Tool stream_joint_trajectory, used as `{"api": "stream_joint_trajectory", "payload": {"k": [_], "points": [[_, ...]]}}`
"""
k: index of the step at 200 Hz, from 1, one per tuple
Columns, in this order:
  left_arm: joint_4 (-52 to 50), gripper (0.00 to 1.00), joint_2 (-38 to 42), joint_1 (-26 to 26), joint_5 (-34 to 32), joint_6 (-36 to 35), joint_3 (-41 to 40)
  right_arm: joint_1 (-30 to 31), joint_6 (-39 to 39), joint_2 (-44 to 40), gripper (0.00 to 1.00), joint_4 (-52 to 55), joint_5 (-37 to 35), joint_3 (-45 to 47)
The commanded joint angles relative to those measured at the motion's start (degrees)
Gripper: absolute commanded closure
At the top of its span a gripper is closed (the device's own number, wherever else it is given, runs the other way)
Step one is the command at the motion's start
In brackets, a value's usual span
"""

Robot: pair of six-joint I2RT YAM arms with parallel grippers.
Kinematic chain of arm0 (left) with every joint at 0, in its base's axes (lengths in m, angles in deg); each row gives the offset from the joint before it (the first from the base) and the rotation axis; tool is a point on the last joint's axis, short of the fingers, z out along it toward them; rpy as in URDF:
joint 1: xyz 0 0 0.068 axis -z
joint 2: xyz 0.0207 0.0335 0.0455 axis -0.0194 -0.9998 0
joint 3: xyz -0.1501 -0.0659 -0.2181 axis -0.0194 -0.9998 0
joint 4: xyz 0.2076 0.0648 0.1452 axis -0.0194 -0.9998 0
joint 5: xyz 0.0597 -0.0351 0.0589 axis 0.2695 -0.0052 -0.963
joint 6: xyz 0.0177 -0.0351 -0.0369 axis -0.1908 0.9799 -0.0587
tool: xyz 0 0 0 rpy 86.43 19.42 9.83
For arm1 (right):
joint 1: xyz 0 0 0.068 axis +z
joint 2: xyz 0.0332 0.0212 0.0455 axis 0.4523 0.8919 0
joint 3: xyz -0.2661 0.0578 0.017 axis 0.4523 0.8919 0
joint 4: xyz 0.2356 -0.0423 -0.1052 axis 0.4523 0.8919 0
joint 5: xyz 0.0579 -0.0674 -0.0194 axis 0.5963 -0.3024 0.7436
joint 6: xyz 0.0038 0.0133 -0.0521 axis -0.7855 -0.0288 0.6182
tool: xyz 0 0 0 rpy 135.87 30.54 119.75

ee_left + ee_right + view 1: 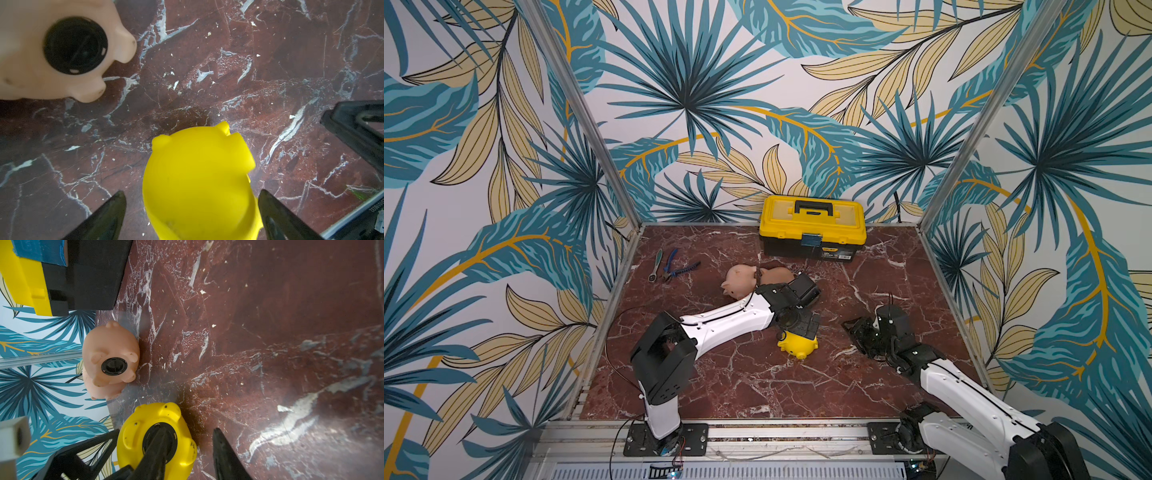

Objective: Close piggy banks
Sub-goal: Place the piggy bank at the center of the board, then move the piggy bank to the center of the board.

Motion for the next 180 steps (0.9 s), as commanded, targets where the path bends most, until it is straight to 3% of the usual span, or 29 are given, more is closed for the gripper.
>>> {"api": "stream_joint_trajectory", "payload": {"k": [1, 83, 131, 180], "points": [[-1.6, 0.00, 5.4, 2.8, -2.9, -3.1, -1.4, -0.3, 3.9, -0.1, 0.61, 3.6, -0.6, -2.5], [1.7, 0.00, 6.7, 5.3, -1.0, -2.3, -12.3, -0.6, 6.8, -0.4, 0.61, 5.2, -0.4, -5.2], [6.0, 0.03, 2.5, 5.4, -0.7, -1.4, -11.8, -0.9, 9.1, -0.8, 0.61, 8.5, -1.2, -6.2], [9.1, 0.13, -1.8, 5.2, -2.8, -1.1, -7.9, -1.5, 10.1, -2.7, 0.61, 10.8, -2.3, -6.1]]}}
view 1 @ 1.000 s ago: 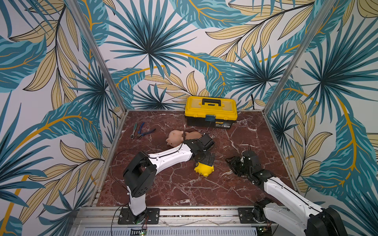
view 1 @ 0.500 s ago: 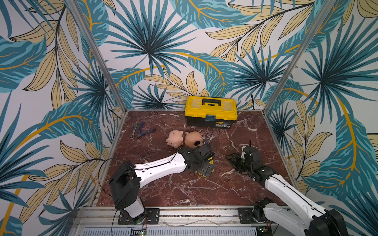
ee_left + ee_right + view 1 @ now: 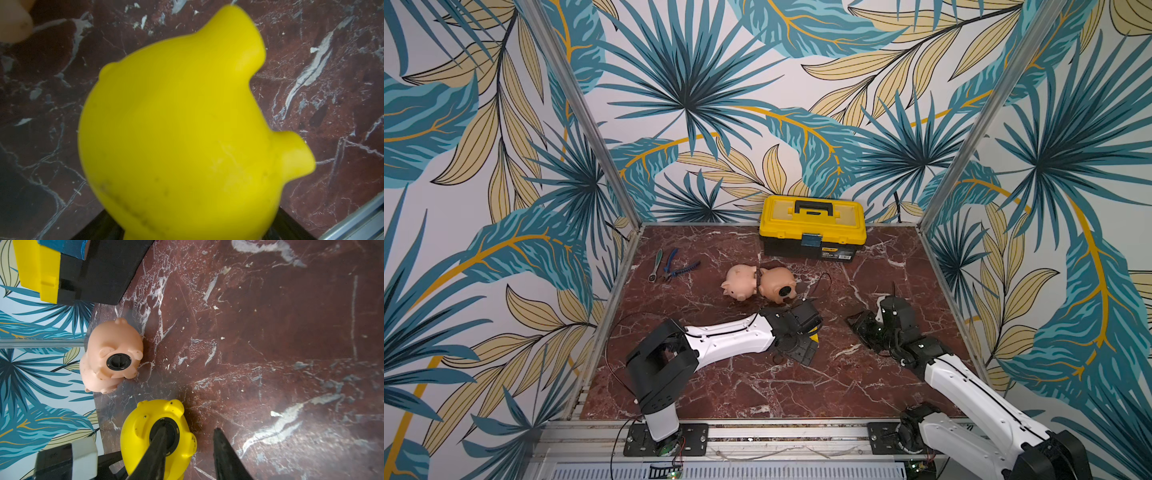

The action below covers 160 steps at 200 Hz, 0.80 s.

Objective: Close piggy banks
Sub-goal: Move the piggy bank to the center of the board.

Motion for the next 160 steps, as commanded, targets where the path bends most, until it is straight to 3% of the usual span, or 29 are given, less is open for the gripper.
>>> {"api": "stream_joint_trajectory", "payload": {"k": [1, 160], "points": [[3.0, 0.13, -2.5, 0.0, -1.8, 0.4, 3.1, -0.4, 1.9, -1.4, 0.61, 3.0, -1.4, -0.6], [4.5, 0.17, -21.3, -7.4, -6.5, -1.1, 28.4, -2.4, 5.4, -4.7, 0.61, 7.8, -4.8, -1.3]]}}
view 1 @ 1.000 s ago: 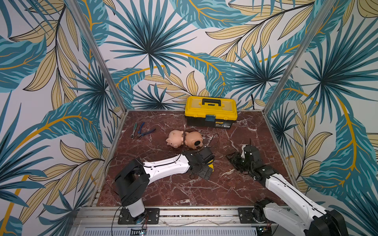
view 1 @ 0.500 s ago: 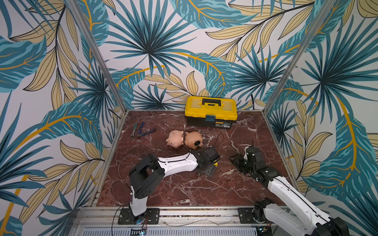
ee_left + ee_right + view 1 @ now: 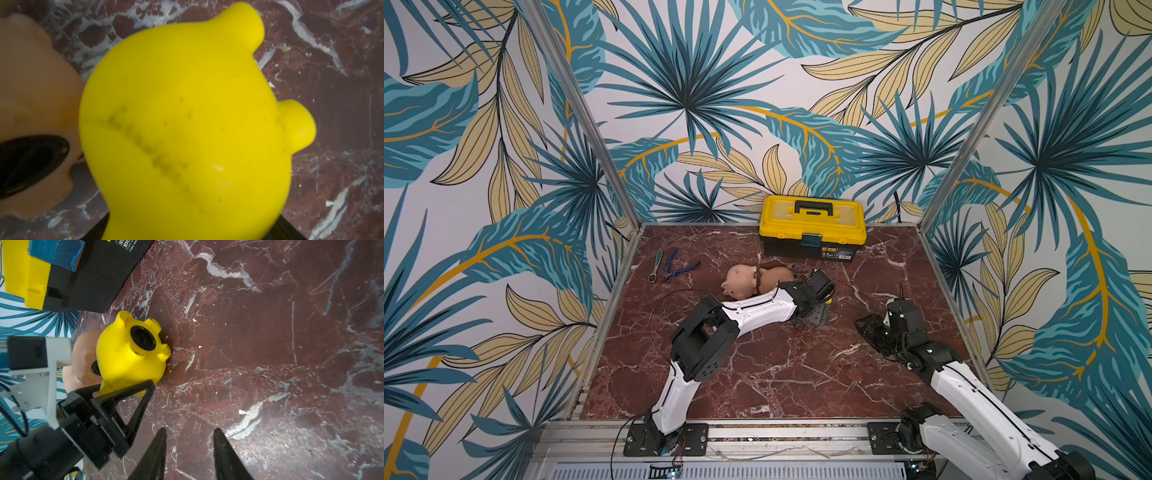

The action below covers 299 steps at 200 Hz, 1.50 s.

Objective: Close piggy banks
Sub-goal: Move the piggy bank to the center of the board, then reset both arms

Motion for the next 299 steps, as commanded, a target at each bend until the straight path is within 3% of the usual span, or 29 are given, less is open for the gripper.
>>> {"api": "stream_joint_trajectory", "payload": {"k": [1, 61, 90, 107, 179, 205, 238, 275, 299], "points": [[1.0, 0.17, -1.9, -0.6, -1.5, -1.3, 5.2, -0.3, 1.4, -0.5, 0.61, 1.9, -1.1, -1.3], [1.0, 0.14, -7.4, -1.8, -4.7, -1.3, 12.2, -0.6, 1.8, -0.4, 0.61, 2.7, -1.5, -2.1], [0.4, 0.06, -7.7, -1.9, -1.2, -3.3, 14.9, -0.7, 2.6, -0.5, 0.61, 2.5, -1.7, -2.0], [-1.3, 0.00, -5.7, -1.5, 1.0, -3.4, 16.1, -0.7, 3.2, 0.0, 0.61, 1.6, -1.6, -1.7], [-8.0, 0.00, 6.6, -1.6, -1.9, -7.4, 17.8, -0.8, 9.2, 4.2, 0.51, 1.2, -8.0, -4.6], [-7.9, 0.01, 12.0, -3.0, -7.9, -10.1, 14.9, -0.8, 13.6, 5.5, 0.48, 0.8, -13.4, -6.5], [-6.4, 0.00, 17.5, -5.3, -16.4, -12.5, 10.2, -0.8, 18.4, 5.7, 0.35, -6.2, -19.3, -5.1], [9.0, 0.00, 29.8, -10.7, -24.8, -14.4, -9.3, -0.9, 27.9, 7.9, 0.23, -11.1, -27.1, -7.1], [16.3, 0.00, 37.1, -17.8, -24.6, -15.3, -21.3, -1.0, 34.7, 9.6, 0.15, -15.1, -33.5, -7.4]]}}
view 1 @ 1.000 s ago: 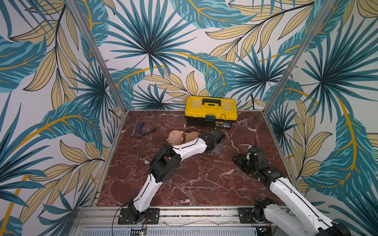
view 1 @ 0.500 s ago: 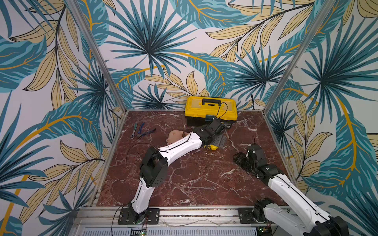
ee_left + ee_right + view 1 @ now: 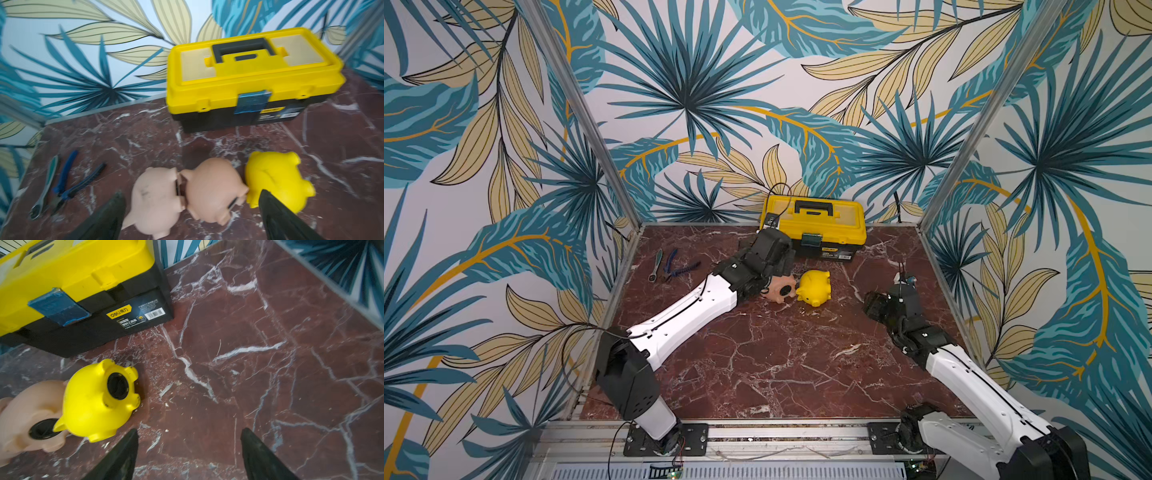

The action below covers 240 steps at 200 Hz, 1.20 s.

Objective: Close piggy banks
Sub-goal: Reset both arms

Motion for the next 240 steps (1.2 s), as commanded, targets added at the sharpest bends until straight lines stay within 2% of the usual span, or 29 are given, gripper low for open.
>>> {"api": "stream_joint_trajectory", "payload": {"k": [1, 40, 66, 86, 116, 132, 140, 149, 170, 196, 215, 240], "points": [[10.0, 0.00, 6.4, -6.1, -4.2, -1.7, -9.7, -0.4, 9.7, 1.4, 0.15, -6.1, -9.3, -0.9], [25.0, 0.00, 16.2, -20.1, -4.4, -1.1, -30.4, -0.9, 15.1, 5.3, 0.01, -18.1, -16.4, 2.8], [34.2, 0.00, 20.6, -26.0, -5.7, -2.8, -41.3, -2.3, 16.6, 9.8, 0.00, -23.0, -21.0, 3.2], [37.9, 0.00, 21.3, -29.3, -6.5, -3.0, -46.2, -4.8, 17.5, 12.8, 0.00, -25.5, -18.1, 3.5], [42.9, 0.00, 17.1, -32.5, -4.2, -3.1, -50.3, -8.2, 17.9, 16.0, 0.00, -34.6, -14.9, 7.7], [49.4, 0.01, 14.2, -33.0, -0.7, -5.2, -52.4, -9.6, 19.5, 18.0, 0.00, -40.6, -13.8, 9.9], [52.6, 0.01, 12.6, -33.3, 0.5, -6.1, -53.2, -9.9, 19.6, 17.8, 0.01, -40.2, -13.8, 9.8], [53.4, 0.01, 11.5, -33.4, 2.1, -7.2, -52.6, -10.6, 20.4, 17.7, 0.01, -43.0, -12.1, 10.9], [61.5, 0.00, 9.9, -33.7, 2.8, -9.9, -54.1, -12.1, 22.4, 18.1, 0.00, -48.6, -9.7, 12.6], [70.8, 0.01, 5.5, -35.6, 7.5, -10.8, -56.6, -14.2, 22.6, 22.3, 0.00, -56.8, -3.7, 14.7], [70.9, 0.01, 5.1, -35.8, 9.3, -11.2, -56.6, -14.3, 23.0, 23.8, 0.00, -54.9, 0.1, 13.4], [77.0, 0.01, 3.0, -36.2, 14.8, -13.1, -59.2, -14.5, 24.4, 26.3, 0.00, -60.9, 1.5, 15.2]]}}
